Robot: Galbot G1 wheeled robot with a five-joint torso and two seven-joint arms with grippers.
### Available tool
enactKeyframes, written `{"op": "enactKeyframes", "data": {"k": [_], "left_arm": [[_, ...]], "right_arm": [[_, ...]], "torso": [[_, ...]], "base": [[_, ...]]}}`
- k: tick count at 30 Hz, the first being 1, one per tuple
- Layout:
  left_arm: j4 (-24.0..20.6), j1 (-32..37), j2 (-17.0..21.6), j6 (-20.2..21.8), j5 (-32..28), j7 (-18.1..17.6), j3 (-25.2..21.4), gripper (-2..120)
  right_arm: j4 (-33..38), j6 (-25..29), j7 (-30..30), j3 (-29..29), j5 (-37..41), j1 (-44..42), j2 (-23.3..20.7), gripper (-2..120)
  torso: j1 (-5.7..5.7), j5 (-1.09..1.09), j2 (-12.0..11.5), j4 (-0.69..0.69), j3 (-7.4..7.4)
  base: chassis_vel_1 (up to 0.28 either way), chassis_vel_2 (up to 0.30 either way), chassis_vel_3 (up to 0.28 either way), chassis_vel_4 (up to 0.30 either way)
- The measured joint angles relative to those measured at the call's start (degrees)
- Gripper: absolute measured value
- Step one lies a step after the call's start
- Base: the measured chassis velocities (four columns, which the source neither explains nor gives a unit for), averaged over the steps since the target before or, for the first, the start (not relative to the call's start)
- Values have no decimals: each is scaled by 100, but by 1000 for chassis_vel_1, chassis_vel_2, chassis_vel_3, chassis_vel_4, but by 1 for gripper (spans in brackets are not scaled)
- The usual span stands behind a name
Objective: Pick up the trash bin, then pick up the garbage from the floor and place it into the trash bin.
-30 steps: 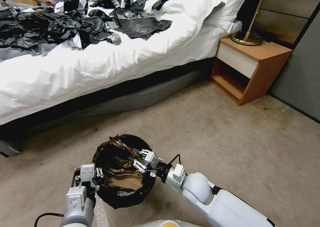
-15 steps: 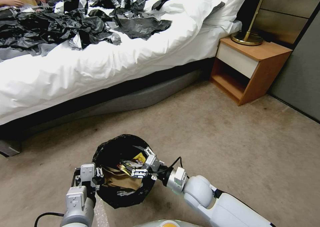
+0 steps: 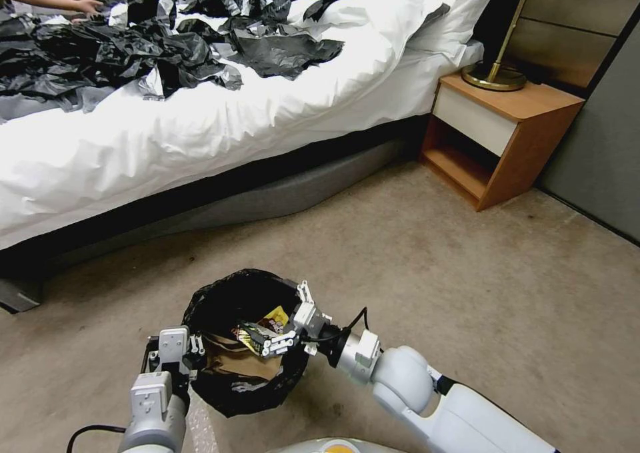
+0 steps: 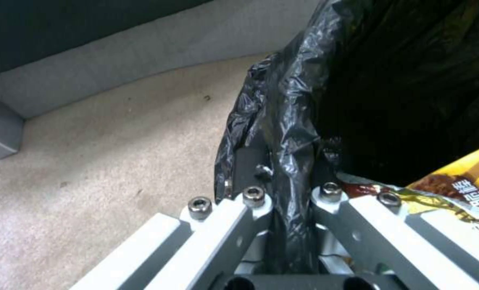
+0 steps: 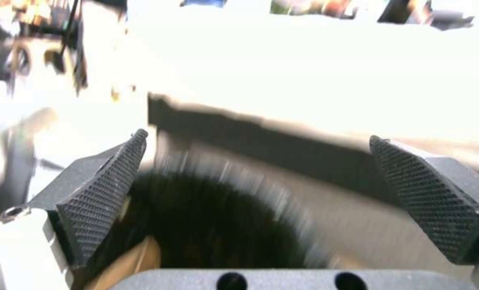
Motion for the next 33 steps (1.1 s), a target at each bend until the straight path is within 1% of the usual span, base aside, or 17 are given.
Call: {"op": "enactKeyframes", "data": {"k": [1, 2, 4, 5, 6, 9, 10, 11, 13, 14, 17, 21, 23, 26, 33], "left_arm": [[23, -6, 4, 0, 0, 0, -12, 0], [23, -6, 4, 0, 0, 0, -12, 0], [67, -13, 6, 0, -1, 0, -33, 0], [93, -13, 4, -5, -1, 0, -37, 0], [93, -13, 4, -5, -1, 0, -37, 0], [107, -8, 2, -23, 0, 1, -41, 0], [107, -8, 2, -23, 0, 1, -41, 0], [108, -5, 3, -28, -1, 3, -45, 0], [108, 6, 5, -44, -10, 7, -56, 0], [108, 6, 5, -44, -10, 7, -56, 0], [77, 21, 19, -52, -92, 13, -126, 0], [10, 26, 40, -53, -167, 30, -209, 0], [-1, 30, 48, -52, -182, 43, -231, 0], [-17, 40, 66, -52, -216, 64, -282, 0], [-31, 36, 95, -52, -282, 97, -354, 0]], "right_arm": [[269, -7, 77, 207, 13, -67, 20, 100], [269, -7, 77, 207, 13, -67, 20, 100], [680, -37, 250, 576, 19, -235, 41, 100], [965, -64, 438, 975, -48, -463, 58, 100], [965, -64, 438, 975, -48, -463, 58, 100], [1348, -125, 912, 1763, -375, -1082, 63, 100], [1348, -125, 912, 1763, -375, -1082, 63, 100], [1394, -152, 1056, 1945, -402, -1275, 58, 100], [1419, -180, 1274, 2188, -388, -1599, 12, 100], [1419, -180, 1274, 2188, -388, -1599, 12, 100], [1361, -275, 1393, 2457, -339, -1999, -87, 100], [1253, -472, 1505, 2550, -176, -2175, -175, 100], [1195, -473, 1501, 2575, -178, -2189, -179, 100], [1066, -464, 1490, 2610, -203, -2206, -168, 100], [739, -433, 1504, 2598, -248, -2210, 16, 100]], "torso": [[0, 0, 0, 0, 0], [0, 0, 0, 0, 0], [0, 0, 0, -1, 0], [0, 0, 0, -1, 0], [0, 0, 0, -1, 0], [0, -1, 1, -1, 0], [0, -1, 1, -1, 0], [0, 1, 1, -4, 0], [1, 0, 1, -2, 0], [1, 0, 1, -2, 0], [0, 0, 1, -1, 0], [0, 0, 1, -1, 0], [0, 0, 1, -1, 0], [0, 0, 1, -1, 0], [0, -1, 1, -1, 0]], "base": [[0, 0, 0, 0], [0, 0, 0, 0], [0, 0, 0, 0], [0, 0, 0, 0], [0, 0, 0, 0], [0, 0, 0, 0], [0, 0, 0, 0], [0, 0, 0, 0], [0, 0, 0, 0], [0, 0, 0, 0], [0, 0, 0, 0], [0, 0, 0, 0], [0, 0, 0, 0], [0, 0, 0, 0], [0, 0, 0, 0]]}}
